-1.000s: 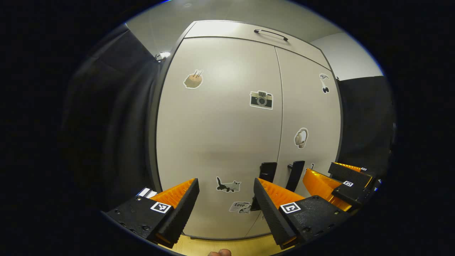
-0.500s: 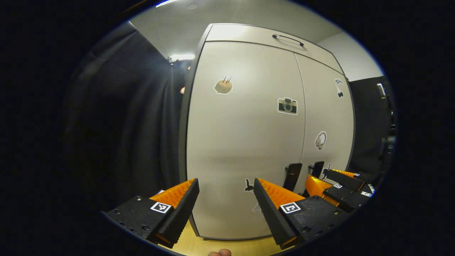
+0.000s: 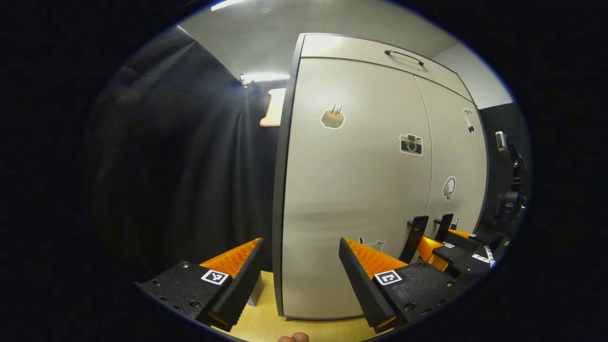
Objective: Open the right door of the double-door shoe cabinet with the right hand, and open the left door with the left hand.
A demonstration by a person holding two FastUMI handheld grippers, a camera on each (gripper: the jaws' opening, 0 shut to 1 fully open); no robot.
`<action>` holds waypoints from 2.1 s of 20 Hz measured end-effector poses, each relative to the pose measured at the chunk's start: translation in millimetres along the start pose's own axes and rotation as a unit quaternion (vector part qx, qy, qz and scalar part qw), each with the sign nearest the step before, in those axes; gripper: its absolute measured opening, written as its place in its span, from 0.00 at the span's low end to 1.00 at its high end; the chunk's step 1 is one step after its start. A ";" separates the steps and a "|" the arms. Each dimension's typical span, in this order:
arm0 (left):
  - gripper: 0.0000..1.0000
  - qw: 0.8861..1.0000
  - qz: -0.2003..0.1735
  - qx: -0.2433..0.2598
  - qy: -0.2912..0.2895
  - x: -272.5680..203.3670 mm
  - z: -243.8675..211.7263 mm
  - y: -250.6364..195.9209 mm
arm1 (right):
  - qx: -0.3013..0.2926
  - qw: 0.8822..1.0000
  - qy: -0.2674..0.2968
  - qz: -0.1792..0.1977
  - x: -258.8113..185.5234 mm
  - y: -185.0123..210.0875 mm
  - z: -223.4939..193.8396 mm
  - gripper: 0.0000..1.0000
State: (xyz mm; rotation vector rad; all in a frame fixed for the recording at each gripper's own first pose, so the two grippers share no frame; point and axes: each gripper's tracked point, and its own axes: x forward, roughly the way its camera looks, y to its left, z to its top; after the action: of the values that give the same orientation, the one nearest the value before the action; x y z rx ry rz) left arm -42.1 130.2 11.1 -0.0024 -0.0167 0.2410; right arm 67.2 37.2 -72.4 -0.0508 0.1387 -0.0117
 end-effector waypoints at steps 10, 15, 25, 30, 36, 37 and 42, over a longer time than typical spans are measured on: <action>0.95 1.000 0.013 -0.008 0.006 -2.0 -6.2 15.9 | 0.030 0.999 0.001 -0.039 9.7 -10.2 -10.8 0.33; 0.96 1.000 0.017 -0.005 0.006 -6.0 -5.6 21.1 | 0.030 0.999 -0.002 -0.031 7.8 -9.9 -11.5 0.27; 0.95 1.000 0.002 -0.001 0.005 -12.6 -4.4 15.4 | 0.039 0.998 -0.010 -0.051 -5.0 -16.0 -9.5 0.24; 0.95 1.000 -0.013 0.001 0.004 -15.7 -2.7 8.9 | 0.043 0.998 -0.009 -0.044 -13.9 -19.2 -10.8 0.24; 0.92 0.999 -0.054 0.004 0.010 -15.4 -5.5 -16.6 | 0.048 0.997 -0.012 -0.057 -30.3 -24.6 -6.6 0.24; 0.96 0.998 -0.060 0.005 0.010 -14.7 -5.8 -20.7 | 0.051 0.997 -0.012 -0.059 -32.3 -26.3 -6.3 0.24; 0.92 0.995 -0.095 0.009 0.017 -10.4 -9.6 -41.7 | 0.053 0.996 -0.018 -0.076 -46.2 -34.6 -6.1 0.24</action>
State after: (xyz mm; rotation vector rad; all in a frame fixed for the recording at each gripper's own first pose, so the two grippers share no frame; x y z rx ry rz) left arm -42.1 87.2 1.5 0.0135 0.0192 0.0507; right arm 20.3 3.0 -70.3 0.0445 0.0987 -0.1702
